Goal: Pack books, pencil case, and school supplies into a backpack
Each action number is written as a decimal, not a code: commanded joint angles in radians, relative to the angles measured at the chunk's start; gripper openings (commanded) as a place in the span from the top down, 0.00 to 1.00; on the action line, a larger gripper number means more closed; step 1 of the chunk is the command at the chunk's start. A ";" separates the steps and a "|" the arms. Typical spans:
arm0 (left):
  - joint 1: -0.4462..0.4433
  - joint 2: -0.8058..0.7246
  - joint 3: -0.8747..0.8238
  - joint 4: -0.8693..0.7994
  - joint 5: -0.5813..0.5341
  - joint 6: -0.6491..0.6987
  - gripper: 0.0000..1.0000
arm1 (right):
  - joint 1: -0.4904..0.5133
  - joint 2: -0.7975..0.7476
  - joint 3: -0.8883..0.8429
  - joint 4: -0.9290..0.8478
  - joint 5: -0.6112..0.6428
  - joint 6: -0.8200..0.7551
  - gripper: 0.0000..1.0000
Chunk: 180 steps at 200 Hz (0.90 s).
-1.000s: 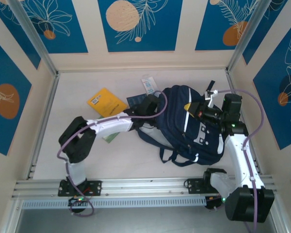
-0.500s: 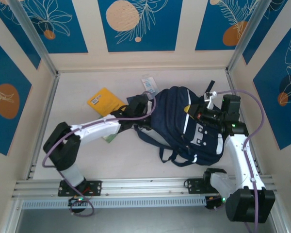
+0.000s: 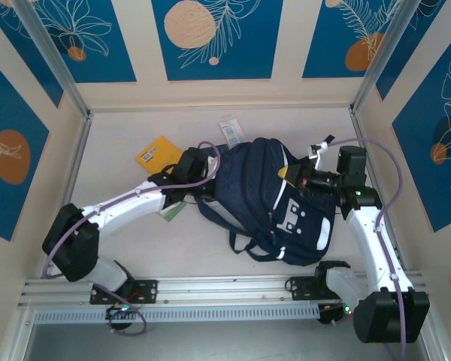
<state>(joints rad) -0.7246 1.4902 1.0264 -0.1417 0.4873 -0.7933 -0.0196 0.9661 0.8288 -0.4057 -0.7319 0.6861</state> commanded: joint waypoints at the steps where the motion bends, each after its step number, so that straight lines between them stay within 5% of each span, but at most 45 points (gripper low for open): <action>1: 0.026 -0.037 -0.004 -0.062 -0.022 0.034 0.18 | -0.001 0.018 0.069 -0.043 0.132 -0.053 1.00; 56: -0.070 0.015 0.031 -0.058 -0.086 0.025 0.21 | 0.245 0.182 0.399 -0.374 0.712 -0.260 1.00; 136: -0.335 0.170 0.283 -0.098 -0.157 0.067 0.24 | 0.393 0.335 0.601 -0.502 1.151 -0.294 1.00; 180: -0.349 0.227 0.314 -0.158 -0.189 0.068 0.20 | 0.411 0.320 0.602 -0.505 1.169 -0.254 1.00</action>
<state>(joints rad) -1.0389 1.7119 1.3109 -0.2546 0.2752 -0.7822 0.3981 1.2942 1.4174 -1.0401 0.3088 0.4076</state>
